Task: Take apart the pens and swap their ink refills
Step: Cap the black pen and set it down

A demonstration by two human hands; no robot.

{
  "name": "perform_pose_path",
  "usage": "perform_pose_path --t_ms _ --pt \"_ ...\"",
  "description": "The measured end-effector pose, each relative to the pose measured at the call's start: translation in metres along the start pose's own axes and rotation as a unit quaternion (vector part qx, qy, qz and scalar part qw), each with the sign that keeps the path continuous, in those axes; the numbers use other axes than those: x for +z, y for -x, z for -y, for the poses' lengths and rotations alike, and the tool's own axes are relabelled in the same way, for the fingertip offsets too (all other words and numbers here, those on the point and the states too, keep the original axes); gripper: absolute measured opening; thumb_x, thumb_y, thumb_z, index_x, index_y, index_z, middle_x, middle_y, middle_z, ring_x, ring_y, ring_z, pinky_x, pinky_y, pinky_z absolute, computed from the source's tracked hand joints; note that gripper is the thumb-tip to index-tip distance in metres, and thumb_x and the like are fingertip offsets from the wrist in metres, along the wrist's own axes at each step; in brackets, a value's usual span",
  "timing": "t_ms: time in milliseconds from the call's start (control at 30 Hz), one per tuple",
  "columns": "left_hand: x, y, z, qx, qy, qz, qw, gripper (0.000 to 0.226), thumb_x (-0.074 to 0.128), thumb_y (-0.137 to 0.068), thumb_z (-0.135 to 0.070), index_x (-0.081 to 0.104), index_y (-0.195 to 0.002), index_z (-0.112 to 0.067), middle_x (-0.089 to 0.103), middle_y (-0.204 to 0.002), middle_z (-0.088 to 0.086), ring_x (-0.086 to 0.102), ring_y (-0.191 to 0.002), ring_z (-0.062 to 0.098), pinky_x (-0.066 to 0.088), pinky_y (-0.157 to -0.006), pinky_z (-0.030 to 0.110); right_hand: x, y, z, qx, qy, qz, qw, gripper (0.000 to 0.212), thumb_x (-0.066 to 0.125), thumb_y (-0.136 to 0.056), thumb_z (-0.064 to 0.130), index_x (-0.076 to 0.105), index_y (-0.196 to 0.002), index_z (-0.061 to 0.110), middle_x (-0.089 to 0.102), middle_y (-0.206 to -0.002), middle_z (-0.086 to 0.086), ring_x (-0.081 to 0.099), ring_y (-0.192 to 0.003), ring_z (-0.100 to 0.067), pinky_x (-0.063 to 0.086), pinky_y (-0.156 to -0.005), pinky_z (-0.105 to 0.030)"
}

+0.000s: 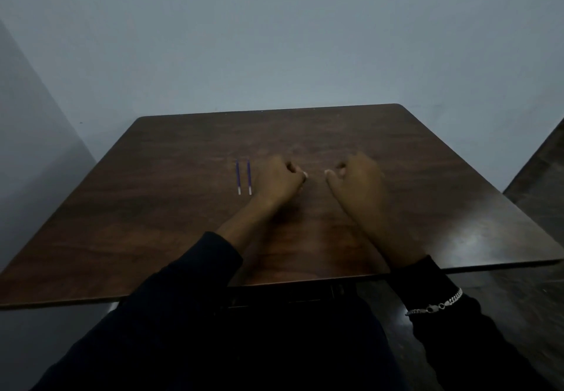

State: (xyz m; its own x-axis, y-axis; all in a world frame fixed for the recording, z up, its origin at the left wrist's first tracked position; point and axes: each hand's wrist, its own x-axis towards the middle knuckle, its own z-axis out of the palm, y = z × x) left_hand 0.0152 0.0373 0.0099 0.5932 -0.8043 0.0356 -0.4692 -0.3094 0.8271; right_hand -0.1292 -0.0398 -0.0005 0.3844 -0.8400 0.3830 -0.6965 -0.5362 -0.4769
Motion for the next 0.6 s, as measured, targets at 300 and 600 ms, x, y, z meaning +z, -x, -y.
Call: perform_pose_path --t_ms 300,600 --pt "-0.098 -0.034 0.054 -0.123 -0.094 -0.119 0.981 0.019 0.078 -0.093 -0.018 0.075 -0.094 0.001 0.076 -0.089 0.017 0.076 -0.087 0.027 0.065 -0.084 0.043 0.052 -0.036 0.107 0.033 -0.163 0.221 0.961 0.02 0.077 -0.09 0.02 0.074 -0.088 0.001 0.075 -0.084 -0.014 0.075 -0.081 -0.029 0.065 -0.074 -0.041" --pt "-0.093 -0.062 0.054 -0.129 -0.207 -0.028 0.969 0.027 0.085 -0.085 -0.022 0.073 -0.091 0.001 0.076 -0.105 0.022 0.075 -0.099 0.033 0.063 -0.078 0.038 0.104 -0.057 0.131 0.001 -0.073 0.208 0.975 0.036 0.063 -0.092 0.026 0.044 -0.063 0.016 0.074 -0.097 -0.023 0.073 -0.086 -0.038 0.058 -0.064 -0.039"
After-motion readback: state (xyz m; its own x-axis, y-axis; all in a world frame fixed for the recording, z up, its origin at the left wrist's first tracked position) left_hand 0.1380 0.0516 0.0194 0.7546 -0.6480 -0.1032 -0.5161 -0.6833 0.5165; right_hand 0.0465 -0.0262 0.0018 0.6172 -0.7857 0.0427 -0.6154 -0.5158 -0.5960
